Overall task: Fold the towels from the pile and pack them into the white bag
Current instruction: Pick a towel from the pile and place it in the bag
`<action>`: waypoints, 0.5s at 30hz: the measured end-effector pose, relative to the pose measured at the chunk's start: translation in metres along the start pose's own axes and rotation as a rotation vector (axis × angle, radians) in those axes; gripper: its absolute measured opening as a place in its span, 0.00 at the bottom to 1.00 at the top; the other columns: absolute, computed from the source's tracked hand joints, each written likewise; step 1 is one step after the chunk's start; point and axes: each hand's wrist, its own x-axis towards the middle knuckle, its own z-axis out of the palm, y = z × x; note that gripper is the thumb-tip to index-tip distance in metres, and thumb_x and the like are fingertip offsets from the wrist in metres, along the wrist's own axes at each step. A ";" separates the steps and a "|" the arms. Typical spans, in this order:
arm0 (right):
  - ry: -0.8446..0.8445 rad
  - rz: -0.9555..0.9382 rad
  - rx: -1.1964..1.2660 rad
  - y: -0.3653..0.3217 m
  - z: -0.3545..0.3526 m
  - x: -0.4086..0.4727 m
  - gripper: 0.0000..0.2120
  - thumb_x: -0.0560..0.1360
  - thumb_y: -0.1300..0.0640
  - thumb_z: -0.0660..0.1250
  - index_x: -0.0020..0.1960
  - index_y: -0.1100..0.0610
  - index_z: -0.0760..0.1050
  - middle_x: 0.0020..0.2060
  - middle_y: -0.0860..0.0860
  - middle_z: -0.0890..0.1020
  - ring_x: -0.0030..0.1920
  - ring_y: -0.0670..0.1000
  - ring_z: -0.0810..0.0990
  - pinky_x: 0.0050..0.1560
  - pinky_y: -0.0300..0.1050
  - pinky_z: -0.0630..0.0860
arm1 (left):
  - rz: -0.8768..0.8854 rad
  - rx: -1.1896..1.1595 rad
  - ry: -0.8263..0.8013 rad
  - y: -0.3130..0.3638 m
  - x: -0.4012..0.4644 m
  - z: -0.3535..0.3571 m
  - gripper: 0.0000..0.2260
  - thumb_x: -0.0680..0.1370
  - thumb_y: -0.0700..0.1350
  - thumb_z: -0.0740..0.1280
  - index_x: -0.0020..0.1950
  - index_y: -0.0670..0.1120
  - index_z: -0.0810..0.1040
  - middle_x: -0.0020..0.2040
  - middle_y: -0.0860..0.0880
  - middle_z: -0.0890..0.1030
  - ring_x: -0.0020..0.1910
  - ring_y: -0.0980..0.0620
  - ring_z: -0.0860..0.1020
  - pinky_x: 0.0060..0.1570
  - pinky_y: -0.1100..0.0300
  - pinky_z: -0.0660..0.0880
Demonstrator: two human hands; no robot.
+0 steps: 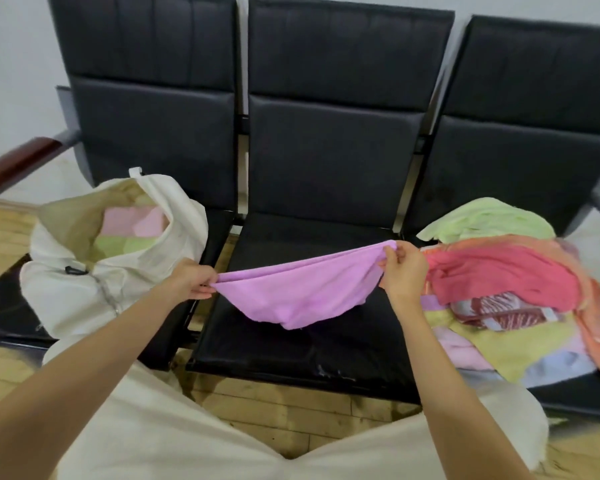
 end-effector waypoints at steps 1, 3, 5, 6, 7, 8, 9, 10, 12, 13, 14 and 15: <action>-0.007 0.001 -0.023 0.003 -0.003 0.002 0.07 0.77 0.63 0.61 0.40 0.59 0.73 0.34 0.59 0.79 0.39 0.61 0.79 0.40 0.49 0.70 | -0.015 -0.134 -0.041 0.008 0.000 -0.004 0.09 0.72 0.27 0.63 0.50 0.34 0.73 0.40 0.40 0.77 0.36 0.47 0.78 0.39 0.56 0.78; 0.007 -0.009 -0.035 0.006 -0.010 0.009 0.07 0.77 0.64 0.61 0.41 0.61 0.74 0.34 0.58 0.78 0.39 0.60 0.78 0.39 0.45 0.65 | 0.051 -0.325 -0.085 0.032 -0.007 -0.010 0.09 0.72 0.25 0.59 0.44 0.36 0.74 0.41 0.41 0.75 0.37 0.48 0.77 0.36 0.60 0.79; 0.047 -0.050 -0.031 0.001 -0.017 0.016 0.07 0.77 0.64 0.61 0.44 0.65 0.76 0.36 0.59 0.78 0.39 0.57 0.76 0.39 0.43 0.61 | 0.234 -0.345 -0.075 0.064 -0.021 -0.016 0.11 0.73 0.25 0.58 0.37 0.37 0.74 0.38 0.42 0.75 0.37 0.50 0.75 0.32 0.65 0.77; 0.073 -0.072 -0.016 -0.003 -0.021 0.019 0.07 0.77 0.65 0.61 0.46 0.66 0.77 0.36 0.58 0.77 0.39 0.55 0.75 0.38 0.41 0.60 | 0.337 -0.334 -0.052 0.081 -0.029 -0.018 0.12 0.72 0.25 0.58 0.35 0.38 0.74 0.36 0.42 0.75 0.37 0.50 0.75 0.33 0.64 0.76; 0.102 -0.083 0.009 -0.009 -0.026 0.022 0.07 0.78 0.65 0.61 0.47 0.67 0.77 0.36 0.56 0.76 0.39 0.54 0.73 0.38 0.40 0.60 | 0.429 -0.333 -0.026 0.096 -0.036 -0.020 0.12 0.71 0.25 0.58 0.34 0.38 0.75 0.36 0.43 0.76 0.37 0.50 0.75 0.36 0.63 0.75; 0.134 -0.084 0.040 -0.015 -0.030 0.024 0.07 0.78 0.64 0.61 0.48 0.66 0.77 0.36 0.54 0.76 0.39 0.53 0.73 0.37 0.39 0.60 | 0.505 -0.340 -0.002 0.110 -0.043 -0.022 0.13 0.70 0.25 0.58 0.33 0.39 0.75 0.36 0.43 0.76 0.38 0.50 0.75 0.39 0.62 0.73; 0.164 -0.085 0.074 -0.021 -0.034 0.027 0.07 0.78 0.63 0.61 0.48 0.65 0.77 0.36 0.53 0.76 0.39 0.51 0.73 0.35 0.39 0.61 | 0.570 -0.355 0.023 0.123 -0.049 -0.024 0.13 0.70 0.26 0.58 0.33 0.39 0.76 0.37 0.44 0.77 0.39 0.50 0.75 0.40 0.61 0.73; 0.190 -0.091 0.109 -0.025 -0.037 0.029 0.07 0.78 0.62 0.61 0.48 0.63 0.78 0.37 0.53 0.76 0.39 0.51 0.73 0.35 0.37 0.63 | 0.621 -0.376 0.048 0.135 -0.054 -0.026 0.13 0.69 0.26 0.58 0.33 0.40 0.77 0.38 0.44 0.77 0.40 0.51 0.75 0.41 0.61 0.73; 0.233 -0.114 0.175 -0.035 -0.041 0.033 0.07 0.79 0.60 0.61 0.48 0.60 0.78 0.38 0.52 0.78 0.39 0.50 0.74 0.38 0.38 0.67 | 0.703 -0.399 0.071 0.154 -0.063 -0.032 0.14 0.69 0.27 0.57 0.34 0.41 0.77 0.38 0.45 0.77 0.40 0.52 0.75 0.40 0.62 0.73; 0.244 -0.116 0.194 -0.039 -0.043 0.033 0.07 0.79 0.59 0.62 0.49 0.59 0.78 0.39 0.52 0.79 0.40 0.50 0.75 0.39 0.38 0.68 | 0.741 -0.376 0.073 0.160 -0.066 -0.035 0.14 0.69 0.26 0.56 0.34 0.41 0.77 0.38 0.46 0.77 0.39 0.53 0.75 0.39 0.63 0.72; 0.250 -0.114 0.202 -0.042 -0.044 0.034 0.07 0.79 0.59 0.62 0.50 0.60 0.78 0.40 0.52 0.79 0.41 0.50 0.75 0.39 0.36 0.68 | 0.773 -0.321 0.078 0.163 -0.068 -0.038 0.14 0.69 0.26 0.56 0.34 0.41 0.76 0.37 0.46 0.77 0.39 0.53 0.75 0.39 0.64 0.71; 0.253 -0.115 0.200 -0.044 -0.046 0.033 0.07 0.78 0.59 0.63 0.50 0.60 0.78 0.41 0.52 0.79 0.41 0.49 0.75 0.37 0.32 0.68 | 0.803 -0.245 0.087 0.165 -0.068 -0.041 0.14 0.69 0.26 0.57 0.34 0.42 0.76 0.37 0.46 0.76 0.39 0.53 0.74 0.39 0.64 0.71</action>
